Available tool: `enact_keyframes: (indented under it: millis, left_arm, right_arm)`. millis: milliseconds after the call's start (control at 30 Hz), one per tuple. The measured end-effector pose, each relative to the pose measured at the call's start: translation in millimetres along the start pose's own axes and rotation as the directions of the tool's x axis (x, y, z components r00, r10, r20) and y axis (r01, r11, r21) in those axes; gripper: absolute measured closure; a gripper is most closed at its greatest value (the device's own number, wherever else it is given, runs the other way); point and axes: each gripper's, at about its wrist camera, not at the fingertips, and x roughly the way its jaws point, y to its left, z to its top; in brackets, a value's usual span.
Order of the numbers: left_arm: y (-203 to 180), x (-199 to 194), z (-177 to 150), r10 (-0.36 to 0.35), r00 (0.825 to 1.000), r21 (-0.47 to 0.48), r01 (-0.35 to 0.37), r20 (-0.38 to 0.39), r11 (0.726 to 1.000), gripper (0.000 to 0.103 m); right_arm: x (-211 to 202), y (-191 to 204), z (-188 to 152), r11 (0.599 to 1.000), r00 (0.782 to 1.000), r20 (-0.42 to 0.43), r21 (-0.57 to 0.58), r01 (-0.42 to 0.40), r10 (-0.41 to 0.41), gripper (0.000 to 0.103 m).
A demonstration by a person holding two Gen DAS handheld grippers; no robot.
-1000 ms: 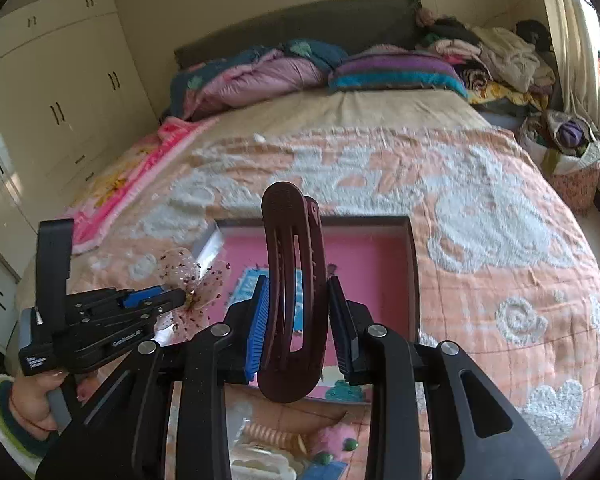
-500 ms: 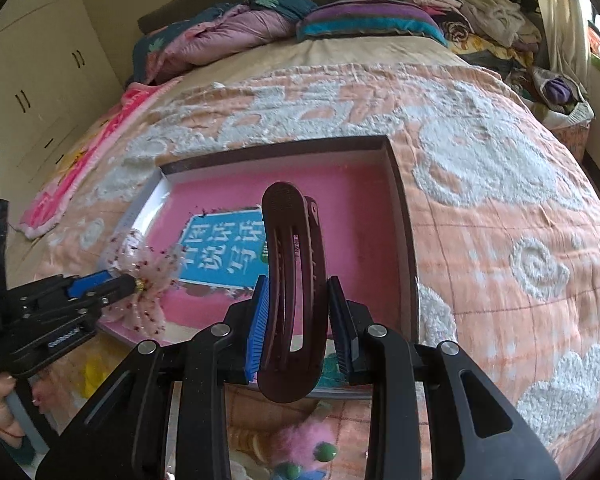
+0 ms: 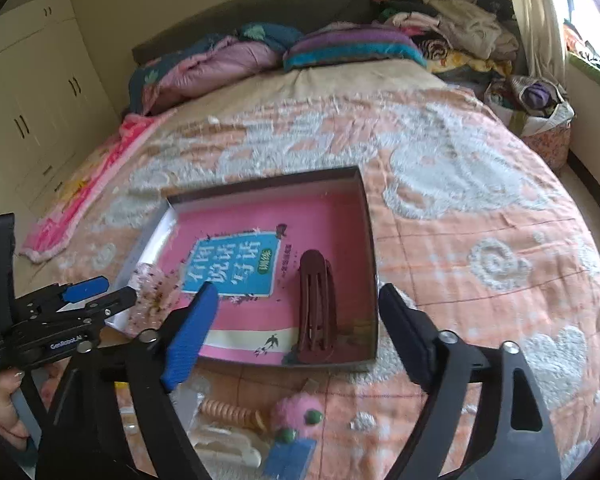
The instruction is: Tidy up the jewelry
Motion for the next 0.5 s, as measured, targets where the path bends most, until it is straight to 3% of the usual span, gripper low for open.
enact_keyframes:
  millis: [100, 200, 500]
  left_arm:
    - [-2, -16, 0, -0.012, 1.0, -0.017, 0.012, 0.021, 1.0, 0.018]
    - [-5, -34, -1, -0.031, 0.998, -0.028, 0.032, 0.046, 0.999, 0.009]
    - [-12, -83, -9, -0.042, 0.992, -0.027, 0.045, 0.118, 0.999, 0.009]
  right_arm:
    - [-25, 4, 0, 1.0, 0.999, 0.048, -0.012, 0.004, -0.004, 0.012]
    - [-50, 8, -3, 0.999, 0.995, 0.095, -0.031, 0.02, -0.017, 0.01]
    - [-107, 15, -6, 0.999, 0.98, 0.2, -0.032, 0.019, -0.012, 0.005]
